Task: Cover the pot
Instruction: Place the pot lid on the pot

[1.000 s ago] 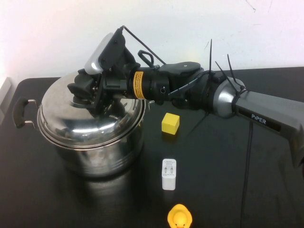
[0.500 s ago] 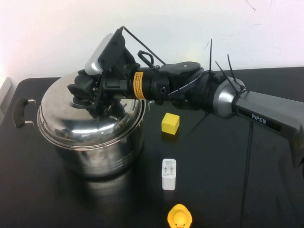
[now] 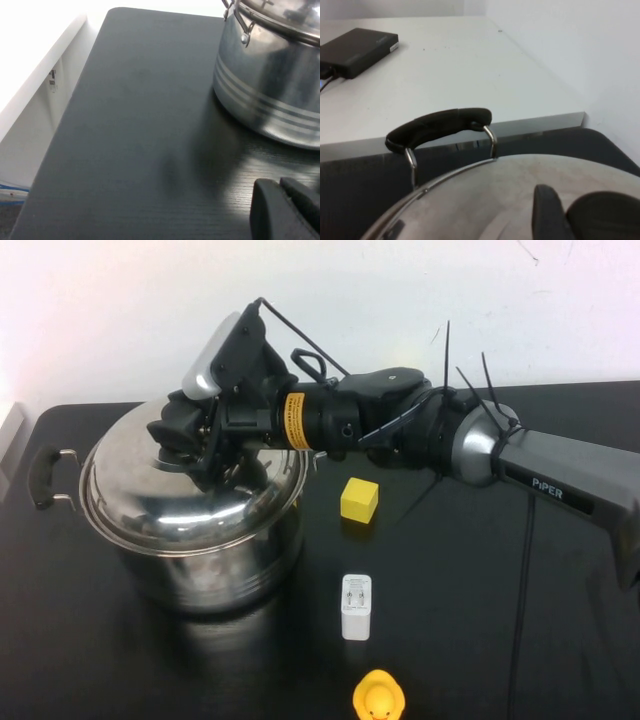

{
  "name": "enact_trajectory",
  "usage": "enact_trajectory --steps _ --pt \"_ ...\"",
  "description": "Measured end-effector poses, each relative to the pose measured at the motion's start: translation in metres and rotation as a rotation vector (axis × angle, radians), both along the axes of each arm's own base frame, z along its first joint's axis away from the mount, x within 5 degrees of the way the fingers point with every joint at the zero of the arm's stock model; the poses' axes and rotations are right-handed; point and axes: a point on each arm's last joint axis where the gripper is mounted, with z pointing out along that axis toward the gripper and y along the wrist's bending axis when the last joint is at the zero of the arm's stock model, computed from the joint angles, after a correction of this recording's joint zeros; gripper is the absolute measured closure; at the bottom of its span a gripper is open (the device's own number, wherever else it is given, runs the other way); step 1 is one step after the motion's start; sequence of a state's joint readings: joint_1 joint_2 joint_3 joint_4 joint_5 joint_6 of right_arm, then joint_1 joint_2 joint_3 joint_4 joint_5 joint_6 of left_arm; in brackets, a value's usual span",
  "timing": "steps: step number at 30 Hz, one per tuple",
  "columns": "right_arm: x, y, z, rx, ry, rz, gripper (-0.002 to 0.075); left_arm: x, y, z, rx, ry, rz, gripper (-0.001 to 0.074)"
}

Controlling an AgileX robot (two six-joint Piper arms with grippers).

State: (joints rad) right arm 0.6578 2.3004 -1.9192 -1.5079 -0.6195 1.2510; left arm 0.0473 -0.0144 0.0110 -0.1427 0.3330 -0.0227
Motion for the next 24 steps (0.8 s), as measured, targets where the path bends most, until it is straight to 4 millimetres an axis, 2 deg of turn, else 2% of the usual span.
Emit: enact_trajectory --steps 12,16,20,22,24 --pt "0.004 -0.007 0.001 0.004 0.016 0.019 0.0385 0.000 0.000 0.000 0.000 0.000 0.000 0.0736" --pt "0.005 -0.009 0.005 0.059 0.077 0.018 0.0374 0.000 0.000 0.000 0.000 0.000 0.000 0.0736" --pt "0.010 -0.017 0.015 0.103 0.069 0.070 0.0143 0.000 0.000 0.000 0.000 0.000 0.000 0.0736" --pt "0.012 -0.025 0.023 0.121 0.032 0.126 0.0080 0.000 0.000 0.000 0.000 0.000 0.000 0.0737" --pt "0.015 -0.034 0.030 0.139 -0.014 0.189 0.0053 0.000 0.000 0.000 0.000 0.000 0.000 0.0736"
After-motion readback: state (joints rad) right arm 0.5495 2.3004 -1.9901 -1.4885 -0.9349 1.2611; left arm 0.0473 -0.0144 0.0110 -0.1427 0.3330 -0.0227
